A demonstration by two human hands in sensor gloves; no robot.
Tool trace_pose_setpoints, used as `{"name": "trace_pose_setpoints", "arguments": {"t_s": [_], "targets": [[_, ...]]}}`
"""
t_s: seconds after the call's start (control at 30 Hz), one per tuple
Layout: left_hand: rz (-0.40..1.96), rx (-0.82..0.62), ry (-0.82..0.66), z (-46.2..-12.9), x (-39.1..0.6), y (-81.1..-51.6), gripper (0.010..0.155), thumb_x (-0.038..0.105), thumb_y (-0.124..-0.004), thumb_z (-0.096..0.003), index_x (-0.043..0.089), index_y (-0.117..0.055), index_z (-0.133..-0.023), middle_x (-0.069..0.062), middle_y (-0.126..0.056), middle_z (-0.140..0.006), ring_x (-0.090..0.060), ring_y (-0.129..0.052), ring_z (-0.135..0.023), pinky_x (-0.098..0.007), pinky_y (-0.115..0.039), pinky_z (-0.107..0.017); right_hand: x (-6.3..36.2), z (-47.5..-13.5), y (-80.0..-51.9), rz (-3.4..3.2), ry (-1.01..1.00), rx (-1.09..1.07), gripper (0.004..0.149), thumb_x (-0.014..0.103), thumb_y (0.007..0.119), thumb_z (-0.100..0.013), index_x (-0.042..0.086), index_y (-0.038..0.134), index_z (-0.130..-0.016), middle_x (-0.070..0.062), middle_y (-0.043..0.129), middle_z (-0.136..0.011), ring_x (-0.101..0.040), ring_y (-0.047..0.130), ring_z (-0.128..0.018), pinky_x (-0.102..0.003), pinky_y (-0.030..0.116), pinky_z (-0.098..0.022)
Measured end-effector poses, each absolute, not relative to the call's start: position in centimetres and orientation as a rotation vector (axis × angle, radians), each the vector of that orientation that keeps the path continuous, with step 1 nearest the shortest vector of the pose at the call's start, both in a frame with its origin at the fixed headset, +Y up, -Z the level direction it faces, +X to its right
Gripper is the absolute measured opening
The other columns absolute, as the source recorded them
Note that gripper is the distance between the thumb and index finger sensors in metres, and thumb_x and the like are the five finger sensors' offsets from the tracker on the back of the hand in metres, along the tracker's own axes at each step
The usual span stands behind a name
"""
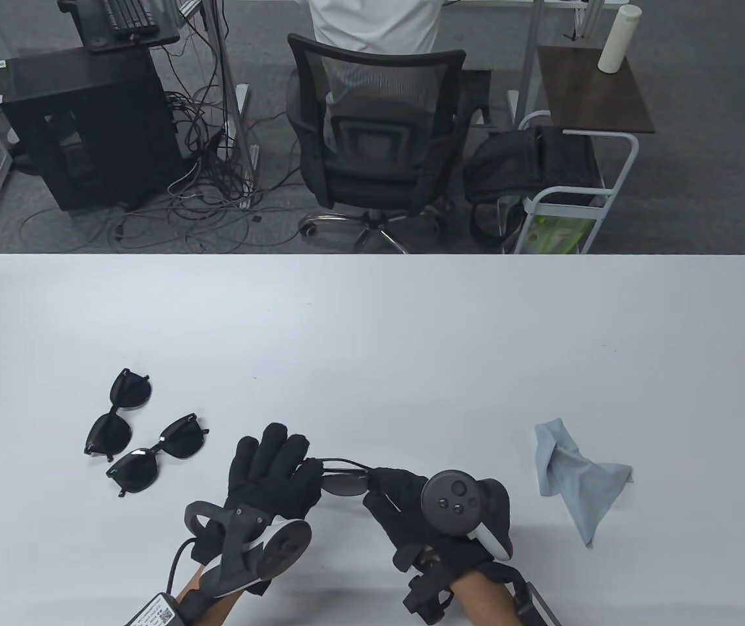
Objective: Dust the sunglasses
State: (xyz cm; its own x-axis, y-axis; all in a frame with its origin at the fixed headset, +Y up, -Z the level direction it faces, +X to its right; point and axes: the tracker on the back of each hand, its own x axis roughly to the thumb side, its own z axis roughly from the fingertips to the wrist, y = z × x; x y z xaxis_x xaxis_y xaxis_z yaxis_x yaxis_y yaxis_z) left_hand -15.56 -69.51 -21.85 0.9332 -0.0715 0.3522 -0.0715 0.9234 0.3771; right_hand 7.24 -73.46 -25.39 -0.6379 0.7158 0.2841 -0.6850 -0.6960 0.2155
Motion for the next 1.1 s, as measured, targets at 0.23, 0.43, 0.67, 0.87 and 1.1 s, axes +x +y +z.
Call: {"name": "trace_pose_setpoints", "arguments": {"t_s": [0.23, 0.43, 0.67, 0.87, 1.1], "targets": [[-0.123, 0.454, -0.459, -20.7, -13.6, -69.7, 0.046, 0.052, -0.079, -0.0429, 0.043, -0.072, -0.088, 0.009, -0.067, -0.107, -0.026, -0.055, -0.108, -0.056, -0.046, -0.077, 8.0, -26.0, -75.0, 1.924, 0.339, 0.179, 0.056, 0.058, 0.064, -0.044, 0.017, 0.087, -0.076, -0.012, 0.101, -0.07, -0.037, 0.097, -0.062, -0.054, 0.078, -0.048], [-0.135, 0.444, -0.484, -20.6, -13.1, -70.1, 0.047, 0.053, -0.081, -0.042, 0.044, -0.072, -0.087, 0.01, -0.069, -0.105, -0.025, -0.058, -0.107, -0.056, -0.046, -0.077, 7.8, -26.3, -75.7, 1.857, 0.521, 0.155, 0.044, 0.048, 0.076, -0.043, 0.016, 0.089, -0.07, -0.014, 0.097, -0.075, -0.04, 0.093, -0.066, -0.056, 0.076, -0.049], [0.04, 0.441, -0.42, -21.2, -14.9, -69.2, 0.06, 0.062, -0.072, -0.0429, 0.042, -0.058, -0.098, 0.008, -0.061, -0.11, -0.026, -0.055, -0.108, -0.054, -0.048, -0.077, 7.5, -26.3, -75.3, 1.904, 0.494, 0.184, 0.039, 0.041, 0.072, -0.044, 0.014, 0.081, -0.071, -0.012, 0.092, -0.077, -0.04, 0.09, -0.068, -0.056, 0.075, -0.05], [0.447, 0.242, -0.107, -23.9, -20.1, -69.7, 0.074, 0.067, -0.064, -0.0442, 0.026, -0.052, -0.105, 0.0, -0.079, -0.095, -0.022, -0.096, -0.072, -0.046, -0.077, -0.059, 7.1, -25.8, -74.2, 2.268, 0.236, 0.293, 0.04, 0.044, 0.071, -0.044, 0.017, 0.079, -0.072, -0.009, 0.091, -0.078, -0.038, 0.093, -0.067, -0.054, 0.079, -0.049], [0.75, -0.049, -0.084, -26.0, -21.3, -72.6, 0.066, 0.068, -0.073, -0.04, 0.025, -0.077, -0.09, 0.006, -0.098, -0.067, -0.016, -0.106, -0.047, -0.041, -0.086, -0.044, 6.7, -25.4, -73.6, 2.387, 0.132, 0.365, 0.04, 0.044, 0.071, -0.044, 0.018, 0.078, -0.073, -0.008, 0.089, -0.08, -0.034, 0.097, -0.065, -0.051, 0.082, -0.048]]}}
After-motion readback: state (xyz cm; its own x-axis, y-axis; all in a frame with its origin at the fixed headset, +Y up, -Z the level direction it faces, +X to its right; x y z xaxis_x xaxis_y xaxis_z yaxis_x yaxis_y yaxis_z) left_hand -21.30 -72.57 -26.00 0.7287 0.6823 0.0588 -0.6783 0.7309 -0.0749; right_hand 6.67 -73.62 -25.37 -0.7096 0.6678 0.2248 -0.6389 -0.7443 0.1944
